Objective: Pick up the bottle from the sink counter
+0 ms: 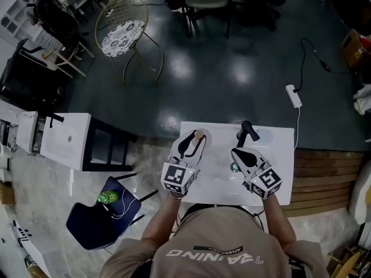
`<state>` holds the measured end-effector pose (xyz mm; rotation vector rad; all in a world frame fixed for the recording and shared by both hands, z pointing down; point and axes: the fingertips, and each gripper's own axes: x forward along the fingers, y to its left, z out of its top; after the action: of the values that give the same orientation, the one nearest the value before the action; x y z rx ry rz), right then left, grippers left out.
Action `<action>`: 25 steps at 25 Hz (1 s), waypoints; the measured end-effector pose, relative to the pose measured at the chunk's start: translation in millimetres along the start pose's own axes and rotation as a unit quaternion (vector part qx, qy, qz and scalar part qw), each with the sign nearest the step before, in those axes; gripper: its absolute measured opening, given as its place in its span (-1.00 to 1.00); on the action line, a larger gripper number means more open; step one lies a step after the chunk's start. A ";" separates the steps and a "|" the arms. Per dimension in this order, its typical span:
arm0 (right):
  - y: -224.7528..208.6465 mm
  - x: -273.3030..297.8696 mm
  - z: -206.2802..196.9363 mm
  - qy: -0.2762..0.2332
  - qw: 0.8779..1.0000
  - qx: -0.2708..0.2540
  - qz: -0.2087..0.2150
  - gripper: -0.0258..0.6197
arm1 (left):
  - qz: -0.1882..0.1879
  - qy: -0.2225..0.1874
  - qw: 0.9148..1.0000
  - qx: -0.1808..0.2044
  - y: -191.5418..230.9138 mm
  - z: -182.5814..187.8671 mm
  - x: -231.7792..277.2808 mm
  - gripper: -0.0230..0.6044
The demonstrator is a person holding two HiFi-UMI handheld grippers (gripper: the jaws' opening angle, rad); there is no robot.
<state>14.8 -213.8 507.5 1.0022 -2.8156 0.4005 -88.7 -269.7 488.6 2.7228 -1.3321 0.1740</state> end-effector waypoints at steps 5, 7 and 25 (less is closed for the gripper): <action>-11.9 -10.5 24.9 -0.020 1.000 -0.016 -0.010 -0.90 | -0.004 -0.008 1.000 0.016 -6.6 26.5 0.4 -0.52; -11.9 -20.0 31.9 -0.026 0.999 -0.021 -0.014 -0.90 | -0.007 -0.008 1.000 0.019 -13.8 33.0 -2.0 -0.52; -13.1 -40.6 104.3 -0.090 0.995 -0.045 -0.023 -0.90 | -0.019 -0.039 0.998 0.041 -21.1 93.8 -17.2 -0.52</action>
<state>51.3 -229.3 402.1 1.1355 -2.9292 0.1842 -77.2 -256.9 392.5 2.8480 -1.3210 0.1234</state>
